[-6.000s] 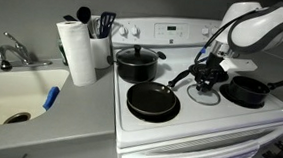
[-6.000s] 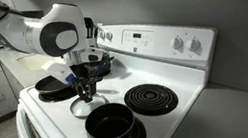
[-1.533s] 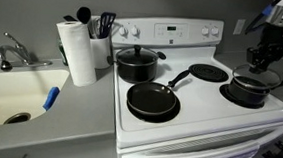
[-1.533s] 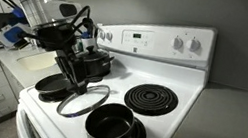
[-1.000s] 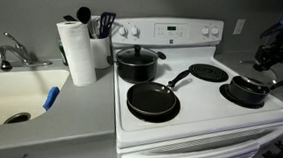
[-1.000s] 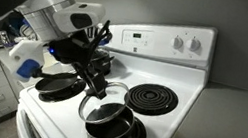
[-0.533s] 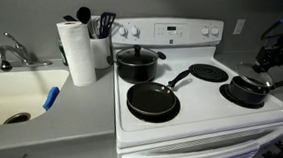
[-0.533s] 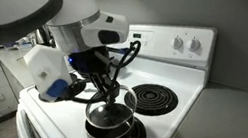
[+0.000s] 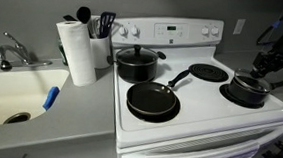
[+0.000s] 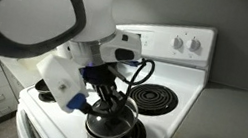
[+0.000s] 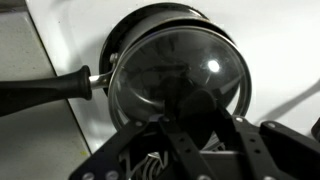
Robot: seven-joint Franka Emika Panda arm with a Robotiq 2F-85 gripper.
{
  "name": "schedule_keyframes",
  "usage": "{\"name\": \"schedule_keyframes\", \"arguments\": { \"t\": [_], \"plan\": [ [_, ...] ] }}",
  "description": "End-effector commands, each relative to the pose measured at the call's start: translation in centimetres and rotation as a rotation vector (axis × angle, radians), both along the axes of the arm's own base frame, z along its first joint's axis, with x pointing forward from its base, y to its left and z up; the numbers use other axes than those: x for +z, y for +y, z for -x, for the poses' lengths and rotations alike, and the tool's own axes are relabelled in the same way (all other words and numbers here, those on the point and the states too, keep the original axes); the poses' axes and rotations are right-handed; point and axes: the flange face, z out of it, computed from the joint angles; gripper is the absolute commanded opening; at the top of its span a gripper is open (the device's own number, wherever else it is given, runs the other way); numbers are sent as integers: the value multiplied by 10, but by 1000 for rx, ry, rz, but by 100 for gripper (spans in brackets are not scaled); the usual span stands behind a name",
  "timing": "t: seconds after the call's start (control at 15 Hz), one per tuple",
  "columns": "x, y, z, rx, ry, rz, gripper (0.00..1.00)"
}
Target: Take the lid from the stove and put it on the left pot
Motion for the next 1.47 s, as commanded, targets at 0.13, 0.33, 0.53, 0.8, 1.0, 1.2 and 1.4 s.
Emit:
{"name": "schedule_keyframes", "arguments": {
  "t": [0.13, 0.33, 0.53, 0.8, 1.0, 1.2, 1.4],
  "plan": [
    [-1, 0, -17, 42, 45, -25, 15],
    [-4, 4, -21, 55, 75, -43, 15],
    [-10, 10, -24, 70, 98, -63, 15],
    [-14, 12, -24, 50, 175, -48, 15],
    [-14, 14, -25, 30, 228, -27, 15],
    [-16, 19, -26, 31, 259, 26, 15],
    [-20, 24, -28, 41, 251, 66, 15]
  ]
}}
